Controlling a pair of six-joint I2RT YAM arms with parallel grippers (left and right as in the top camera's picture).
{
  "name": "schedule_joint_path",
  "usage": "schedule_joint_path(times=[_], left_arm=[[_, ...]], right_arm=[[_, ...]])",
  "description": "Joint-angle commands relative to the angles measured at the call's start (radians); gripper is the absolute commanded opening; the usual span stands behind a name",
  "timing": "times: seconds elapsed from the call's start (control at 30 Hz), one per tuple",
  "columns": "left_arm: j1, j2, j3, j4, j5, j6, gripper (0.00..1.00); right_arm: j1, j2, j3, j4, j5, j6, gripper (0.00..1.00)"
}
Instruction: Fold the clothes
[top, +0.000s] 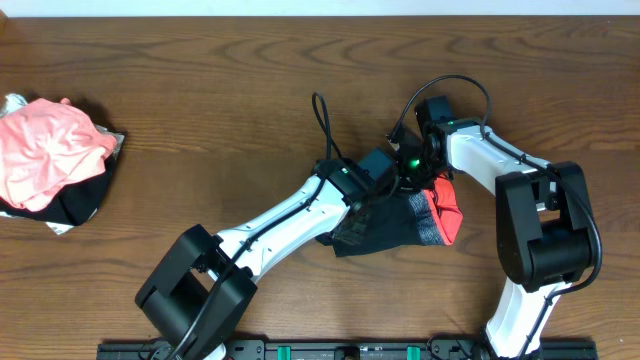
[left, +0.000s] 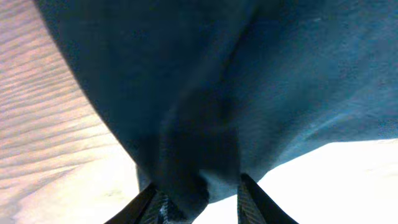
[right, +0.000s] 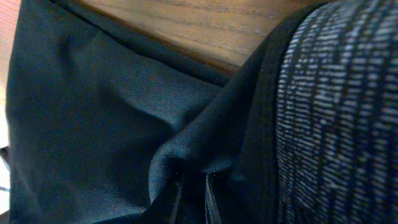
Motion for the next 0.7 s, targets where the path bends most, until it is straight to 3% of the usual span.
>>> schedule_joint_path(times=[0.0,0.3,0.37,0.43,0.47,0.67], left_arm=[[0.000,-0.008,-0.001,-0.003,0.032,-0.029,0.36],[-0.001,-0.008,-0.001,-0.004,0.027,-0.031,0.37],[-0.001,-0.008,-0.001,-0.006,0.004,-0.031,0.29],[-0.001,-0.008,-0.001,-0.011,-0.036,-0.031,0.09],[-0.001,-0.008,-0.001,-0.011,-0.053,-0.031,0.06],[-0.002,-0.008,-0.002,-0.026,-0.087,-0.067,0.06]], right_arm=[[-0.002,0.082,-0.040,0.002,0.150,0.010,0.14],[-0.002,0.082,-0.040,-0.005,0.150,0.010,0.14],[-0.002,0.082,-0.040,-0.008,0.150,0.010,0.13],[-0.002,0.082,-0.040,-0.012,0.150,0.010,0.13],[-0.002,0.082,-0.040,-0.013,0.150,0.010,0.13],[-0.002,0.082,-0.040,-0.019,0.150,0.010,0.11]])
